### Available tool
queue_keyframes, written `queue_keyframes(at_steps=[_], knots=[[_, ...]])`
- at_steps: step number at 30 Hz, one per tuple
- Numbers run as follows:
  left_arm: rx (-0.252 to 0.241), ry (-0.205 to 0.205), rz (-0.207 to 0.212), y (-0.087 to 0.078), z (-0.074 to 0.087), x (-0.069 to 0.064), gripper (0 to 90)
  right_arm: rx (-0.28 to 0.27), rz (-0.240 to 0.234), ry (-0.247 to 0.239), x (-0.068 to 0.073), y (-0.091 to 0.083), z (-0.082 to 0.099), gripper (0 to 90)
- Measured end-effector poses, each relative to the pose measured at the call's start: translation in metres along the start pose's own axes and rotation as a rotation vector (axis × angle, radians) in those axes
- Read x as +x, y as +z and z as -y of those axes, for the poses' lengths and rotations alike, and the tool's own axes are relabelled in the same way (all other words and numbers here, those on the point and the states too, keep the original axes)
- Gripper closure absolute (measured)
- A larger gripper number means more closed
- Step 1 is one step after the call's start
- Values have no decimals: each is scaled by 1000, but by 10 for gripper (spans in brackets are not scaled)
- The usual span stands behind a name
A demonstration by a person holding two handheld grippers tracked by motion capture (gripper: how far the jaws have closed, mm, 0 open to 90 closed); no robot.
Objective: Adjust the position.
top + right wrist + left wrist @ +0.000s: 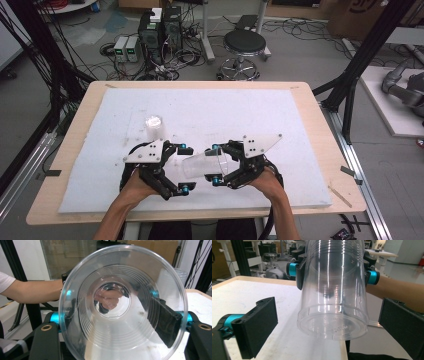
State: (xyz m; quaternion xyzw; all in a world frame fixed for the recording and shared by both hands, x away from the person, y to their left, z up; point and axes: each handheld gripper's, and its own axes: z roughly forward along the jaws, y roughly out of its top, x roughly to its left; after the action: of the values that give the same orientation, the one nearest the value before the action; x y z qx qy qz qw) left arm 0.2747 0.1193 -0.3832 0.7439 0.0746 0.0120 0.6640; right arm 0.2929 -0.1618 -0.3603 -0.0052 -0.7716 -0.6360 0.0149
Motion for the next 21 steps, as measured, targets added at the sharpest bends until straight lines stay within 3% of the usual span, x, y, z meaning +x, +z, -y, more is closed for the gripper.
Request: queue_keyframes(at_steps=[7,12,17,21], knots=[[20,10,-38,-6,-1,-2,21,7,8,4,0,-2,0,319],[44,28,-118,-19,2,-9,22,21,25,5,0,-6,-1,321],[61,19,-193,-41,10,-12,22,51,72,20,-1,-13,-3,323],[79,-11,-241,-58,19,-11,22,80,99,43,-4,-17,-5,325]])
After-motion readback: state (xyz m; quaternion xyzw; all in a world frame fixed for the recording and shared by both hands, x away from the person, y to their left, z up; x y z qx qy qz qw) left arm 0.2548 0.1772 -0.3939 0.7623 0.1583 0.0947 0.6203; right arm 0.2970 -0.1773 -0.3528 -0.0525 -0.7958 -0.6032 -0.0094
